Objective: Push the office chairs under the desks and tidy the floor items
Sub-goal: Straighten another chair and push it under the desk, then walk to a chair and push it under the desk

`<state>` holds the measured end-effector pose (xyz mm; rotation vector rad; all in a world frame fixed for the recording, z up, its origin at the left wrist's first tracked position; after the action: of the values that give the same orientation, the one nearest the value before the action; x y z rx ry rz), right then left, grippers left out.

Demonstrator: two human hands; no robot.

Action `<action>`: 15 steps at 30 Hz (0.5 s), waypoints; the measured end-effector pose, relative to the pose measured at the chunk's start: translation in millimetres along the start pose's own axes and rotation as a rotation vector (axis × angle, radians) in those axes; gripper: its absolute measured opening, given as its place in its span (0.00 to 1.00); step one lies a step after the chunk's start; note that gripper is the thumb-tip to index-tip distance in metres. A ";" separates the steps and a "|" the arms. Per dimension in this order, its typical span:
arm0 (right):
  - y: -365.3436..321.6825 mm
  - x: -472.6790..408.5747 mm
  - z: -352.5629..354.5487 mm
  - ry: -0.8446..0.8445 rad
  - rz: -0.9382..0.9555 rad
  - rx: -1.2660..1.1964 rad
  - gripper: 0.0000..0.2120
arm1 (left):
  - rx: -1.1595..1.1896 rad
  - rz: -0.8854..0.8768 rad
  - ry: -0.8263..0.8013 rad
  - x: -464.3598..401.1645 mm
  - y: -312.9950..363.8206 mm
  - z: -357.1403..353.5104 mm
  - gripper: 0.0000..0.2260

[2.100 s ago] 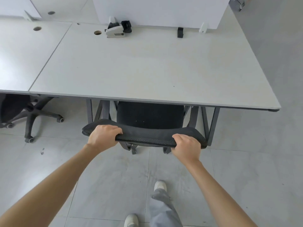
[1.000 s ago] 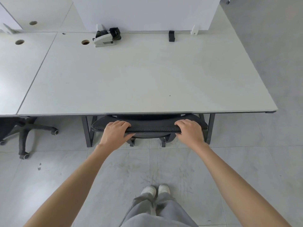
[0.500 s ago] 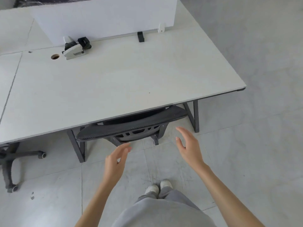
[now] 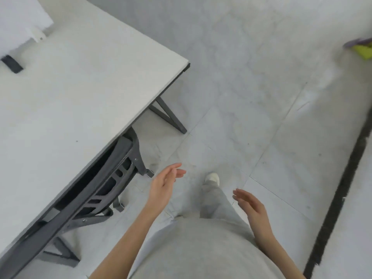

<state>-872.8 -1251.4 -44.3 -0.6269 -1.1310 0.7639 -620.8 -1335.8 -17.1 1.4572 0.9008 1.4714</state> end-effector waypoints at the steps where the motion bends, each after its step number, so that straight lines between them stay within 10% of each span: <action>1: 1.6 -6.0 14.7 0.038 -0.020 -0.044 0.13 | -0.025 -0.009 -0.054 -17.5 9.5 -16.0 0.12; 6: -10.6 -80.3 65.7 0.113 -0.080 -0.128 0.13 | -0.107 -0.007 -0.168 -106.9 36.0 -80.6 0.12; 15: -215.8 -298.6 126.1 -0.097 0.205 -0.016 0.13 | -0.022 0.048 0.094 -228.0 88.6 -113.0 0.11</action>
<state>-1015.1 -1611.6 -3.7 -0.7330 -1.1739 0.9701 -751.2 -1571.4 -28.4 1.4125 0.9091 1.5914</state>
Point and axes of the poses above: each hand's wrist, its own x-axis away from the middle knuckle, its own z-axis out of the back of the hand, y = z × x, the point moved 7 cm from there along -x, towards the middle knuckle, and after that the axes turned 7 degrees about x, right-handed, at the moved point
